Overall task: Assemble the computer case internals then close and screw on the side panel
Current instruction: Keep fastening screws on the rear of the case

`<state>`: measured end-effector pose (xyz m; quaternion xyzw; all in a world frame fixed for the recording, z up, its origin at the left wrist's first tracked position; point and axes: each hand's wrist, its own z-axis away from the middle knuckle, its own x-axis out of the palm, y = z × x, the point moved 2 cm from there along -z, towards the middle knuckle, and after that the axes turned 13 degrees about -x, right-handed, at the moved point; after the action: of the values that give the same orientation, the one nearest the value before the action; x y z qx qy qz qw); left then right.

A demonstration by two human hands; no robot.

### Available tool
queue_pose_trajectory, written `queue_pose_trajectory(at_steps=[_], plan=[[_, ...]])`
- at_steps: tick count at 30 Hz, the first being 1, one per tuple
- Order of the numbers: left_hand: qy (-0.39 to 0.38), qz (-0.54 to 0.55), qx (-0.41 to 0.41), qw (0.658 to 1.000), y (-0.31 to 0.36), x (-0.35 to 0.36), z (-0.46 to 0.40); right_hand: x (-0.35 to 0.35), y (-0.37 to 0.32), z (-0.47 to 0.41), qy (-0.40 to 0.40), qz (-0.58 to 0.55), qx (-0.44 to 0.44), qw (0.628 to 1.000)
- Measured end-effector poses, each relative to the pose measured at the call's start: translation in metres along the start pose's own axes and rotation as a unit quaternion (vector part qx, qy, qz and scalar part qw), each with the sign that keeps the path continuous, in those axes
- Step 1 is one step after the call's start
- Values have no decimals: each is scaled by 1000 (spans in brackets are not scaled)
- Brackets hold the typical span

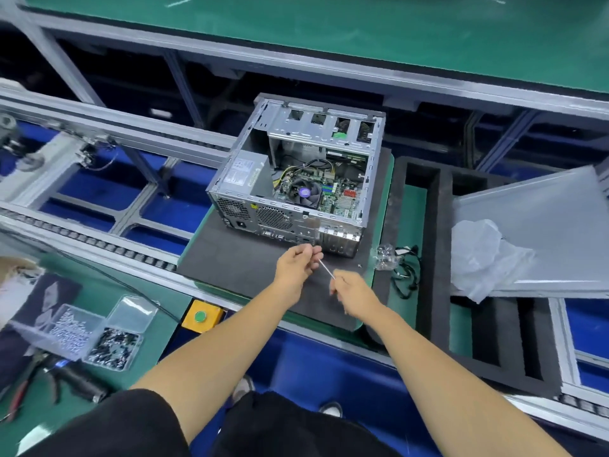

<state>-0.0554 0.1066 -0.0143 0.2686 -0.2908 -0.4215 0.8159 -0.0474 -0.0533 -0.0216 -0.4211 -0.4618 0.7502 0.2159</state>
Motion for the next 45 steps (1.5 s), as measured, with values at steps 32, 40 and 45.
queue_pose_trajectory(at_steps=[32,40,45], plan=[[-114,-39,-113,986,84,-194,-37,215,-113,-73,154,-232,144,950],[-150,-70,-131,977,90,-186,-47,229,-100,-53,232,-251,129,931],[-166,-91,-136,973,87,-183,-49,233,-99,-51,249,-276,131,919]])
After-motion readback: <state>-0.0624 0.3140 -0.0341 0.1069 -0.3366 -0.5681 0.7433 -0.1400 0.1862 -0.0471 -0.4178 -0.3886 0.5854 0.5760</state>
